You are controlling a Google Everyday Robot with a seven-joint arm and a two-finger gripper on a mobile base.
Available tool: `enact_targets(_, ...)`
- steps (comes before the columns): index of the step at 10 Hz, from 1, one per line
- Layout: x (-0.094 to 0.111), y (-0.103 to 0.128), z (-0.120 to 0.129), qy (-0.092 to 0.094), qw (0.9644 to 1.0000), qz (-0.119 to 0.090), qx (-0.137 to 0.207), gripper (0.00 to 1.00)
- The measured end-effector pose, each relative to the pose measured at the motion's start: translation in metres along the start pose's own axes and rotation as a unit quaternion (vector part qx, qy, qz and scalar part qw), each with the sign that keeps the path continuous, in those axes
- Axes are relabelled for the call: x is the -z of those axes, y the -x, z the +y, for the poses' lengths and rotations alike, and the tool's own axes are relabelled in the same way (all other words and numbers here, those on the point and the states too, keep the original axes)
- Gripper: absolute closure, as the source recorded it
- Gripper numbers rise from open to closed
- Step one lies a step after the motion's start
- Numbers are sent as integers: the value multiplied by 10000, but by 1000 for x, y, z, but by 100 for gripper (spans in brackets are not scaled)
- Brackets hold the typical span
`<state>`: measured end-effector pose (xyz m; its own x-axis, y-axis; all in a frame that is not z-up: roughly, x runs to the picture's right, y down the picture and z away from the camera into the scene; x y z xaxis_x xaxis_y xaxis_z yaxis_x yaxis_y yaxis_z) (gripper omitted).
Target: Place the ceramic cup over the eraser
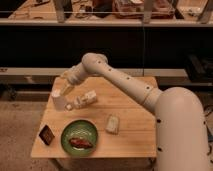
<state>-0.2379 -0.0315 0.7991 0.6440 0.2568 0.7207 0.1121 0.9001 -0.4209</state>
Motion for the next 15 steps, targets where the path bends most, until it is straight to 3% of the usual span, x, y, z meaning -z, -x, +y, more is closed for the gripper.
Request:
enact_targets(4, -52, -13, -12, 126, 9998, -168, -61, 35)
enact_targets(6, -74, -21, -7, 329, 9989, -260, -198, 35)
enact_targets(13, -121, -33, 14, 932, 9926, -618, -462, 35)
enact_targets(15, -125, -33, 13, 991, 9915, -713, -439, 45)
